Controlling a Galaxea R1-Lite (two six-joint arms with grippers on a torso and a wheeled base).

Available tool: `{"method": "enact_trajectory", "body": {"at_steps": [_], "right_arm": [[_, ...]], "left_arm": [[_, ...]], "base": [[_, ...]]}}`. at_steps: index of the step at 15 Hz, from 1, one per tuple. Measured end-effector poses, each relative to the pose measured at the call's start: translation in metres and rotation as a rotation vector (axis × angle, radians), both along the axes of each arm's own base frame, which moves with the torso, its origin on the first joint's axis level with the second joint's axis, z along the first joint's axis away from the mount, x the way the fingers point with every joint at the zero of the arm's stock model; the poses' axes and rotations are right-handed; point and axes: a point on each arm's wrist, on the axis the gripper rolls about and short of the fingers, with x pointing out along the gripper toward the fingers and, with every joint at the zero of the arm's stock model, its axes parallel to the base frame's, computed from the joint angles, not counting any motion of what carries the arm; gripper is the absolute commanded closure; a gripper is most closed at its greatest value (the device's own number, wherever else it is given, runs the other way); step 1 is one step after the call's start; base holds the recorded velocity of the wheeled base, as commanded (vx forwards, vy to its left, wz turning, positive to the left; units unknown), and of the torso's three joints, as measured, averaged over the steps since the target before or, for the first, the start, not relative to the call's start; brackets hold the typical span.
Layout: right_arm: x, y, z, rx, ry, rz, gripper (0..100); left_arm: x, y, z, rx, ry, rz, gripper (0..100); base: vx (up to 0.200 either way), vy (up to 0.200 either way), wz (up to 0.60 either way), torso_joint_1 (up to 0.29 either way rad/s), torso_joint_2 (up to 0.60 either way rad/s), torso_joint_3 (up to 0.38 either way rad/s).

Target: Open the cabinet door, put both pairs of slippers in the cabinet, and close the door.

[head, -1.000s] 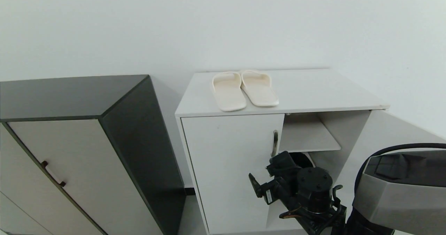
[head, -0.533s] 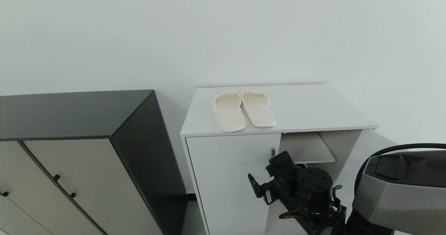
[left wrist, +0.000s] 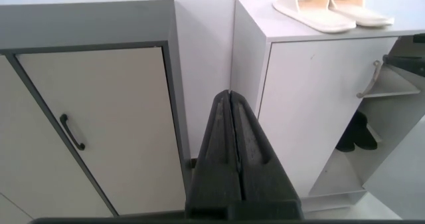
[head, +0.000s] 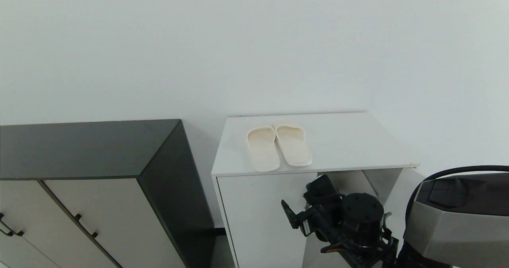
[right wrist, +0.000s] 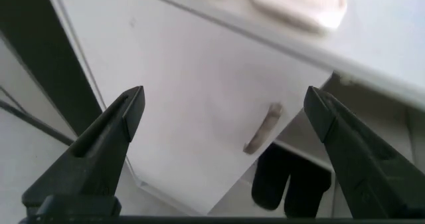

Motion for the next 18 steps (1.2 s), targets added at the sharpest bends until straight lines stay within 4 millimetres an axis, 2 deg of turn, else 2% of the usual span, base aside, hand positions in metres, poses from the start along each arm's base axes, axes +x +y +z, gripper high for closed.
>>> {"method": "enact_trajectory", "body": {"at_steps": [3, 5, 7, 8, 10, 12, 13, 15, 18], "right_arm": [[-0.009, -0.002, -0.003, -0.034, 0.025, 0.031, 0], [-0.021, 0.000, -0.004, -0.078, 0.115, 0.057, 0], [-0.026, 0.006, 0.005, -0.091, 0.243, 0.048, 0], [-0.027, 0.011, 0.015, -0.077, 0.294, 0.033, 0], [-0.025, 0.024, 0.051, 0.008, 0.332, -0.027, 0], [-0.021, 0.036, 0.087, 0.109, 0.285, -0.123, 0], [-0.020, 0.039, 0.098, 0.140, 0.262, -0.134, 0], [-0.019, 0.041, 0.108, 0.162, 0.239, -0.132, 0], [-0.008, 0.043, 0.103, 0.178, 0.227, -0.147, 0]], "left_arm": [[0.000, 0.000, 0.000, 0.000, 0.000, 0.000, 100], [0.000, 0.000, 0.000, 0.000, 0.000, 0.000, 100], [0.000, 0.000, 0.000, 0.000, 0.000, 0.000, 100], [0.000, 0.000, 0.000, 0.000, 0.001, 0.000, 100], [0.000, 0.000, 0.000, 0.000, 0.001, 0.000, 100], [0.000, 0.000, 0.000, 0.000, 0.000, 0.000, 100], [0.000, 0.000, 0.000, 0.000, 0.000, 0.000, 100], [0.000, 0.000, 0.000, 0.000, 0.000, 0.000, 100], [0.000, 0.000, 0.000, 0.001, 0.000, 0.000, 100]], "base": [[0.000, 0.000, 0.00, 0.000, 0.00, 0.000], [0.000, 0.000, 0.00, 0.000, 0.00, 0.000], [0.000, 0.000, 0.00, 0.000, 0.00, 0.000], [0.000, 0.000, 0.00, 0.000, 0.00, 0.000], [0.000, 0.000, 0.00, 0.000, 0.00, 0.000], [0.000, 0.000, 0.00, 0.000, 0.00, 0.000], [0.000, 0.000, 0.00, 0.000, 0.00, 0.000], [0.000, 0.000, 0.00, 0.000, 0.00, 0.000], [0.000, 0.000, 0.00, 0.000, 0.00, 0.000]]}}
